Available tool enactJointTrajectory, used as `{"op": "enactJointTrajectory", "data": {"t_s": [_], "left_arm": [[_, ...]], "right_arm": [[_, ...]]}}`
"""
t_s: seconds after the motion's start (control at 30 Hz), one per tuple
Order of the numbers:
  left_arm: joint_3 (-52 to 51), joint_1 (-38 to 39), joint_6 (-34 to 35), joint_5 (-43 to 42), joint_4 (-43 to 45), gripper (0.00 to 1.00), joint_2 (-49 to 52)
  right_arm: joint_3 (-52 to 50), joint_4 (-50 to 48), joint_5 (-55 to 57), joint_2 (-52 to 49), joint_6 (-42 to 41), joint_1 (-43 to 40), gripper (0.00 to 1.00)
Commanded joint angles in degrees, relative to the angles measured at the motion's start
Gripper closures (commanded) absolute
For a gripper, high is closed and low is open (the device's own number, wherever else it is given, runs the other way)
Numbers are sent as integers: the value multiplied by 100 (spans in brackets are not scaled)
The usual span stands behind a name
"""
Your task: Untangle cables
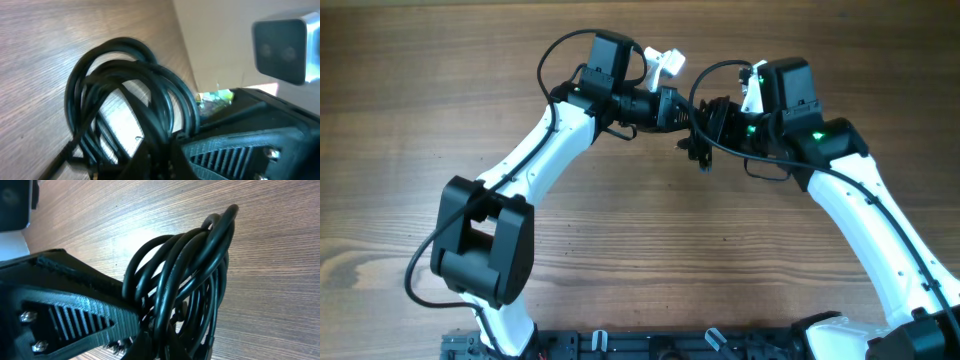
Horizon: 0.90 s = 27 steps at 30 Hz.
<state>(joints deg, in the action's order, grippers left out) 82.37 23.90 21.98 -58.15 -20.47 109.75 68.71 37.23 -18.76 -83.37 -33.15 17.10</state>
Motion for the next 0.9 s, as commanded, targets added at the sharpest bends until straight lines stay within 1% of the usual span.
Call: {"op": "enactJointTrajectory", "data": {"t_s": [0.0, 0.13, 0.23, 0.43, 0.5, 0.63, 0.87], "left_arm": [[15, 2, 291, 876, -127, 96, -55], [15, -28, 291, 907, -125, 96, -55], [15, -28, 293, 1145, -173, 96, -55], [15, -28, 289, 1307, -365, 96, -55], [15, -28, 247, 1303, -411, 96, -55], [15, -28, 195, 1211, -490, 96, -57], [15, -31, -455, 212, -490, 96, -57]], "right_arm": [[57, -151, -588, 33, 20, -122, 96], [57, -247, -957, 33, 101, -321, 96], [57, -326, -1375, 35, 205, -566, 96], [57, -407, -2323, 35, 544, -1478, 96], [57, -404, -2463, 33, 616, -1753, 96], [57, -466, -2393, 33, 608, -2210, 96], [57, -492, -1338, 33, 444, -2448, 96]]}}
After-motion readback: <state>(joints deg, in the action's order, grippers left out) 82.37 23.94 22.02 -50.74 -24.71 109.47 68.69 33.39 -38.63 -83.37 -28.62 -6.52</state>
